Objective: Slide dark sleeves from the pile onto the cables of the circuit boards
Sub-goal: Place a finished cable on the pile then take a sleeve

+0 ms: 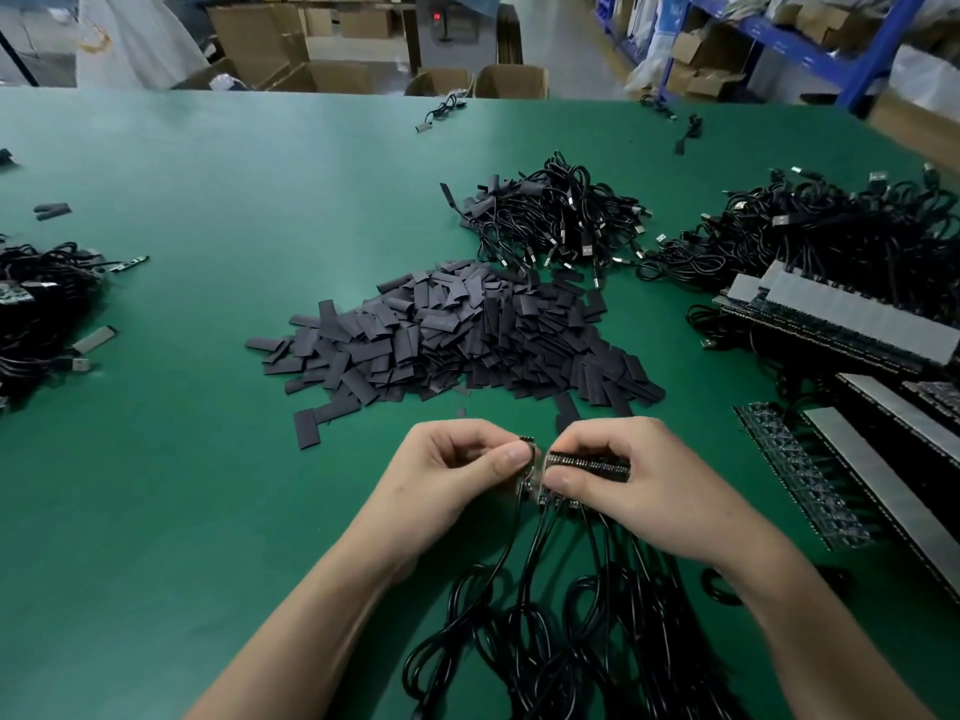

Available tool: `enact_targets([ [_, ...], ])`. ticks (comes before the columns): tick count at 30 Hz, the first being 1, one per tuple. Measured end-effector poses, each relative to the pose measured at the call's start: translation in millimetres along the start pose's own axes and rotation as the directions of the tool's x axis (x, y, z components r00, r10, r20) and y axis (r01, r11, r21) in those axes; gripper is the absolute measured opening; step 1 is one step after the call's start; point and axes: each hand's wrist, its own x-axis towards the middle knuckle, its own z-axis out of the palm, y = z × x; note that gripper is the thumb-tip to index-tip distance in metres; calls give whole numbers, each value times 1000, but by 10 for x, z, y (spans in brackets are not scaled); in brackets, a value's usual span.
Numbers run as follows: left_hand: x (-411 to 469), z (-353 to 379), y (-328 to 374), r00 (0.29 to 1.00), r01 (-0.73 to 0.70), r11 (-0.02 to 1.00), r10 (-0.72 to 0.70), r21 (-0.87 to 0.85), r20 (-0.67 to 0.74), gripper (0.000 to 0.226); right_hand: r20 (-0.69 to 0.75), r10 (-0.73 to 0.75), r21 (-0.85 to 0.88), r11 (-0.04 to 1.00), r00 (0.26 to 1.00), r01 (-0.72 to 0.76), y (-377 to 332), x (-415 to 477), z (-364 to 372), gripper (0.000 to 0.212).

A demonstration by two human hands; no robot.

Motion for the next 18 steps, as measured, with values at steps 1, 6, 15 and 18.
enact_targets([
  [1,1,-4,2,999,-25,1000,25,5,-27,14,-31,3,-39,999,1000,-4,15,-14,10,5],
  [6,6,-16,-7,973,-200,979,203,42,-107,5,-166,-144,-113,986,976,126,-74,-48,199,29],
  [15,54,-308,-18,799,-157,739,485,655,-356,12,-16,-107,709,700,994,86,-205,-104,254,14],
  [18,85,-550,-43,703,131,579,519,805,-487,28,-35,-132,908,410,991,87,-137,-154,89,22],
])
